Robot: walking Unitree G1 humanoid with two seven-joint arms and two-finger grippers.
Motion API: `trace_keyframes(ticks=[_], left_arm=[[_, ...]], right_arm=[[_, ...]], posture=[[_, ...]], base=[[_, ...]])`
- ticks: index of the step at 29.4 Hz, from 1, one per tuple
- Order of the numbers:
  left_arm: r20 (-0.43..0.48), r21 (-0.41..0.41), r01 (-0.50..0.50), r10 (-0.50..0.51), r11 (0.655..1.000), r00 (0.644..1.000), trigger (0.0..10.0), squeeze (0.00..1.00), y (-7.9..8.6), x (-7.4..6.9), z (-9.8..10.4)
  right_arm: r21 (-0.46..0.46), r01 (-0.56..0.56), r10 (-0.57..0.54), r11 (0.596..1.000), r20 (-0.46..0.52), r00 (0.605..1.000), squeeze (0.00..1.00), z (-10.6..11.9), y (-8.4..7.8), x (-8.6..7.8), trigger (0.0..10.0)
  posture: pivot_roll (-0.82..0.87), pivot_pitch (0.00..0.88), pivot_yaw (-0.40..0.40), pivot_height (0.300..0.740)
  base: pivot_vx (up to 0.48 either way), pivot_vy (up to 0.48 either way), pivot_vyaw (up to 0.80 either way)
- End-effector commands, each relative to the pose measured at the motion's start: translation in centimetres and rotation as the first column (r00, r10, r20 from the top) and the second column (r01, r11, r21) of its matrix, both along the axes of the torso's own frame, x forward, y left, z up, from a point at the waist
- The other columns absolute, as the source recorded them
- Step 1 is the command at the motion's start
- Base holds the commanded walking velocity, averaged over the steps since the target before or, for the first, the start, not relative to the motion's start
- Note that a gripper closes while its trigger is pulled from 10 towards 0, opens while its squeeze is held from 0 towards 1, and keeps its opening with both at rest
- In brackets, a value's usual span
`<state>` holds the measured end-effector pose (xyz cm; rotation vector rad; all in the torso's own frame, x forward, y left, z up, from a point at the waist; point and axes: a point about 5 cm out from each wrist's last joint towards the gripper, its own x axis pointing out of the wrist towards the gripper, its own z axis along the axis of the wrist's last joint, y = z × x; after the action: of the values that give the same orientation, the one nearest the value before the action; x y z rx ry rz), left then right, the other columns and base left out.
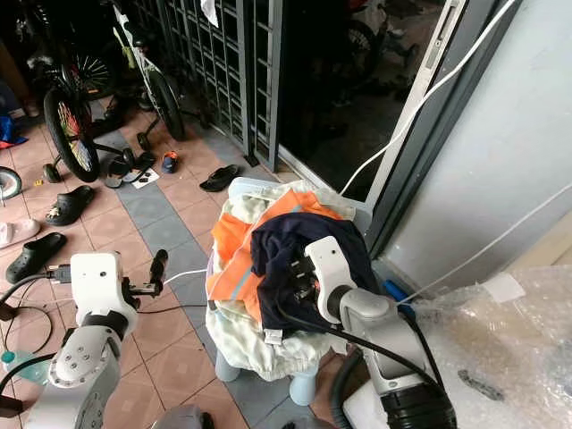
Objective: Clothes washing
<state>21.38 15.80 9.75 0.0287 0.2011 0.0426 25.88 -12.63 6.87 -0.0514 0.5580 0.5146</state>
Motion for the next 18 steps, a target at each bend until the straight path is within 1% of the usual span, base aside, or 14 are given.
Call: trace_keyframes(ticks=[1, 2, 3, 7, 8, 10, 15, 16, 17, 18], left_arm=[[0.011, 0.006, 0.018, -0.018, 1.000, 1.000, 10.0, 0.00, -0.2, 0.2, 0.2], [0.013, 0.006, 0.018, -0.018, 1.000, 1.000, 10.0, 0.00, -0.1, 0.3, 0.2], [0.013, 0.006, 0.018, -0.018, 1.000, 1.000, 10.0, 0.00, -0.1, 0.4, 0.2], [0.014, 0.014, 0.028, -0.028, 1.000, 0.999, 10.0, 0.00, 0.0, 0.6, 0.2], [0.019, 0.014, 0.031, -0.031, 0.999, 0.999, 10.0, 0.00, 0.0, 0.7, 0.2], [0.026, 0.014, 0.032, -0.033, 0.999, 0.999, 10.0, 0.00, 0.0, 1.0, 0.4], [0.032, 0.027, 0.029, -0.030, 0.999, 0.999, 10.0, 0.00, 0.0, 1.1, 0.5], [0.032, 0.027, 0.029, -0.030, 0.999, 0.999, 10.0, 0.00, 0.0, 1.1, 0.5], [0.031, 0.026, 0.031, -0.032, 0.999, 0.999, 10.0, 0.00, 0.1, 1.1, 0.5], [0.029, 0.026, 0.033, -0.034, 0.999, 0.999, 10.0, 0.00, 0.1, 1.2, 0.4]], right_arm=[[0.040, 0.019, -0.021, 0.999, 0.049, 0.999, 0.00, 0.9, 0.1, 0.1, 0.0], [0.058, 0.042, -0.046, 0.997, 0.078, 0.996, 0.00, 1.1, 0.0, 0.2, 0.0], [0.060, 0.046, -0.051, 0.997, 0.085, 0.995, 0.00, 1.1, 0.0, 0.2, 0.0], [0.151, 0.089, -0.116, 0.985, 0.183, 0.976, 0.00, 2.8, 0.1, 0.7, 0.0], [0.197, 0.093, -0.139, 0.976, 0.232, 0.963, 0.00, 3.9, 0.3, 1.1, 0.0], [0.248, 0.099, -0.173, 0.964, 0.295, 0.940, 0.00, 5.3, 0.4, 1.6, 0.0], [0.319, 0.126, -0.246, 0.940, 0.372, 0.895, 0.00, 7.3, 0.2, 2.3, 0.0], [0.319, 0.126, -0.246, 0.940, 0.372, 0.895, 0.00, 7.3, 0.2, 2.3, 0.0], [0.330, 0.149, -0.279, 0.932, 0.393, 0.876, 0.00, 7.7, -0.2, 2.5, 0.0], [0.339, 0.164, -0.299, 0.926, 0.399, 0.867, 0.00, 7.7, -0.4, 2.4, 0.0]], posture=[[0.01, 0.016, -0.022, 0.740], [0.01, 0.016, -0.017, 0.740], [0.01, 0.016, -0.017, 0.740], [0.01, 0.008, -0.001, 0.740], [0.00, 0.006, 0.004, 0.740], [0.00, 0.004, 0.009, 0.740], [0.01, 0.000, 0.014, 0.740], [0.01, 0.000, 0.014, 0.740], [0.01, 0.000, 0.015, 0.740], [0.01, 0.000, 0.016, 0.740]], base=[[0.000, 0.000, 0.00], [0.000, 0.000, 0.00], [0.000, 0.000, 0.00], [0.000, 0.000, 0.00], [0.000, 0.000, 0.00], [0.000, 0.000, 0.00], [0.000, 0.000, 0.00], [0.000, 0.000, 0.00], [0.000, 0.000, 0.00], [0.000, 0.000, 0.00]])
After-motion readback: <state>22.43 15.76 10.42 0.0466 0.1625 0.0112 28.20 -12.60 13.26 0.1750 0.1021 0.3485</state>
